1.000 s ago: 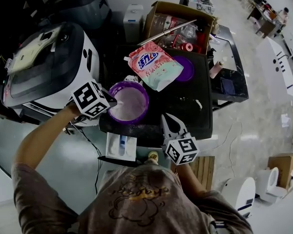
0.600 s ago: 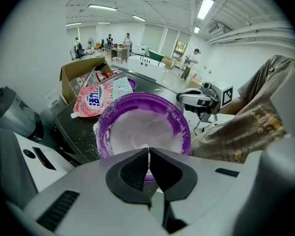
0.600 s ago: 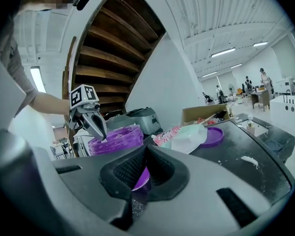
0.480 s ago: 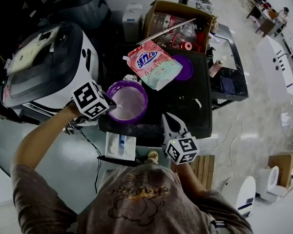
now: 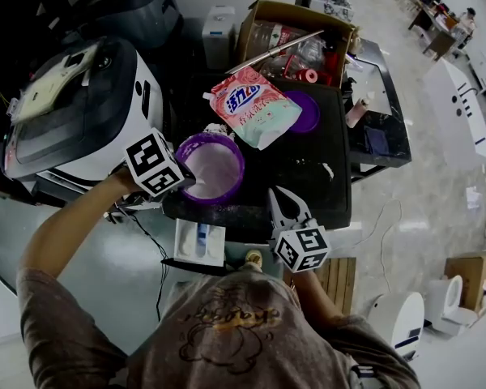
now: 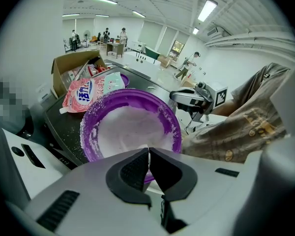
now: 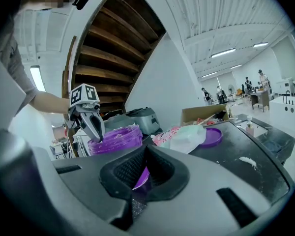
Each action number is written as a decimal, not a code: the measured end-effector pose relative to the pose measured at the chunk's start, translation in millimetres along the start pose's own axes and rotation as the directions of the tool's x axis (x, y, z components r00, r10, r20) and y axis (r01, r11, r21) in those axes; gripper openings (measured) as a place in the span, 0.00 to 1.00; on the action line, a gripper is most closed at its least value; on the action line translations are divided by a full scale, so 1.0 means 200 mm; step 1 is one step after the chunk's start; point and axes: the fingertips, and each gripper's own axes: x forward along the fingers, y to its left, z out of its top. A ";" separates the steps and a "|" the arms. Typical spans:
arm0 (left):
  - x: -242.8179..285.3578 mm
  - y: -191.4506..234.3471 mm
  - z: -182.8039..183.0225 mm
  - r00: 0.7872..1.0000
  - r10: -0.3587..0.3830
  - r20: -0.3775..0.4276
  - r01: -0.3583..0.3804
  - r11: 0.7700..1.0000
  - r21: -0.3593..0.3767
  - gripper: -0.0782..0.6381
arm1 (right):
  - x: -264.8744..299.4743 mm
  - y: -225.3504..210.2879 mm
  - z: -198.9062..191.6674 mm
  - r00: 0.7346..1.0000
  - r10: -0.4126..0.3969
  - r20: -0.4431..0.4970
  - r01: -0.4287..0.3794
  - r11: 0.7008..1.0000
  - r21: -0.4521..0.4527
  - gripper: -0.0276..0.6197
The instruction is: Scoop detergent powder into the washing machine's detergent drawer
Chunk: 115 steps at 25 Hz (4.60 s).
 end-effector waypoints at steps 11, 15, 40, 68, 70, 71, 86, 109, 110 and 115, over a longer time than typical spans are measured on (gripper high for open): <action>0.02 -0.04 0.01 0.996 -0.062 -0.056 0.063 0.998 0.003 0.14 | -0.02 -0.03 -0.01 1.000 -0.017 0.002 0.017 1.000 0.008 0.03; 0.02 -0.05 0.01 0.995 -0.074 -0.067 0.075 0.997 0.004 0.14 | -0.03 -0.04 -0.01 1.000 -0.024 0.004 0.024 1.000 0.012 0.03; 0.05 -0.13 0.06 0.984 -0.174 -0.047 0.173 0.985 -0.019 0.14 | -0.07 -0.04 -0.01 0.998 -0.054 0.022 0.053 0.998 0.025 0.03; -0.02 -0.15 0.14 0.939 -0.267 0.217 0.309 0.931 -0.194 0.14 | -0.10 -0.03 -0.01 0.998 -0.062 0.028 0.061 0.998 0.023 0.03; -0.02 -0.14 0.15 0.933 -0.269 0.238 0.319 0.926 -0.204 0.14 | -0.10 -0.02 -0.01 0.998 -0.061 0.028 0.060 0.998 0.022 0.03; -0.02 -0.14 0.15 0.930 -0.270 0.250 0.325 0.922 -0.209 0.14 | -0.10 -0.02 -0.01 0.998 -0.060 0.028 0.060 0.998 0.022 0.03; -0.07 -0.09 0.18 0.872 -0.257 0.418 0.405 0.856 -0.319 0.14 | -0.12 -0.01 -0.01 0.998 -0.058 0.027 0.057 0.998 0.019 0.03; -0.25 -0.02 0.17 0.638 -0.041 0.769 0.580 0.682 -0.445 0.14 | -0.11 0.08 0.01 1.000 -0.011 0.027 0.011 1.000 -0.006 0.03; -0.26 -0.03 0.17 0.615 -0.025 0.788 0.612 0.646 -0.457 0.14 | -0.11 0.08 0.01 1.000 -0.008 0.027 0.009 1.000 -0.006 0.03; -0.29 0.03 0.11 0.577 0.085 0.812 0.547 0.698 -0.462 0.14 | -0.11 0.11 0.01 1.000 0.007 0.023 -0.007 1.000 -0.012 0.03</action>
